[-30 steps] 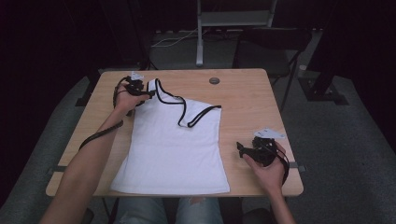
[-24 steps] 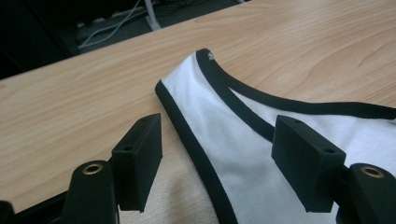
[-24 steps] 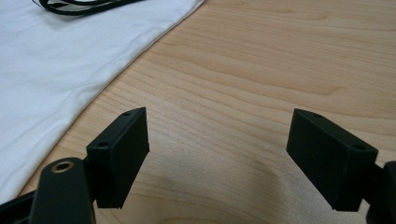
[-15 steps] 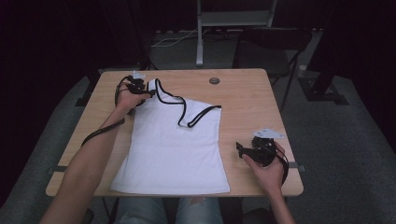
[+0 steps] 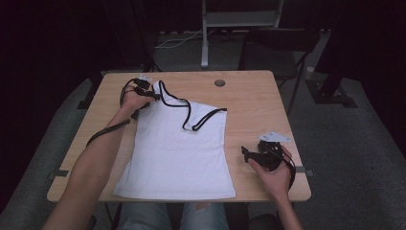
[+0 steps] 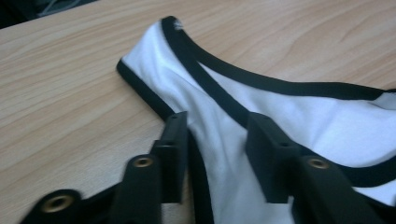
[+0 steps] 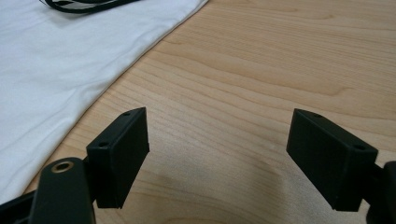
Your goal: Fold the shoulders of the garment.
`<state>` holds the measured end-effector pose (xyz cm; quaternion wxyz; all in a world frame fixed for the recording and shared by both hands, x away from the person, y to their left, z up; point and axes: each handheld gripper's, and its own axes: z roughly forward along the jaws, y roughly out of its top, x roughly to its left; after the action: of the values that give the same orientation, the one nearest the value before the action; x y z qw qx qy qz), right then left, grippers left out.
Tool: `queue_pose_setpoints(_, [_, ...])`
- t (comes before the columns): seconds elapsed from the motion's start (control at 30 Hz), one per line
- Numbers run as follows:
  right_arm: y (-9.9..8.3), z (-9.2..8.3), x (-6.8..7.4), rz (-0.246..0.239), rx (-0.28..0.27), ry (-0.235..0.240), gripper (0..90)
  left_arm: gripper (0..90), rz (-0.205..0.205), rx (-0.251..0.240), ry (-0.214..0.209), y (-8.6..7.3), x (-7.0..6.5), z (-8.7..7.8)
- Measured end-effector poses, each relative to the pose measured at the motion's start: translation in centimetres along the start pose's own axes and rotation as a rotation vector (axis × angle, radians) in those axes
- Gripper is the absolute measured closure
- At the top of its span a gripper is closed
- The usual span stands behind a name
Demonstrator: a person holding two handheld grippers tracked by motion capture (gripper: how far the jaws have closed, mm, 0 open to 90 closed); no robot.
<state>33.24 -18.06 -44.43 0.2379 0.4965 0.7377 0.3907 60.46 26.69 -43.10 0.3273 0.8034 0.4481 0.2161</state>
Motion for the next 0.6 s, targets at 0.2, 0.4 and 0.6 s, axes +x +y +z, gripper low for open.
queue_pose_setpoints(0.2, [0.0, 0.0, 0.1, -0.002, 0.003, 0.005, 20.1, 78.7, -0.001, 0.044, -0.010, 0.6, -0.5, 0.0])
queue_pose_setpoints(0.4, [0.0, 0.0, 0.0, 0.000, -0.003, 0.006, 20.1, 83.0, 0.017, 0.026, 0.028, 0.6, -1.3, -0.1])
queue_pose_setpoints(0.6, [0.0, -0.1, 0.0, 0.001, -0.005, 0.009, 20.1, 83.1, 0.051, -0.031, 0.035, 1.1, -2.1, -1.4])
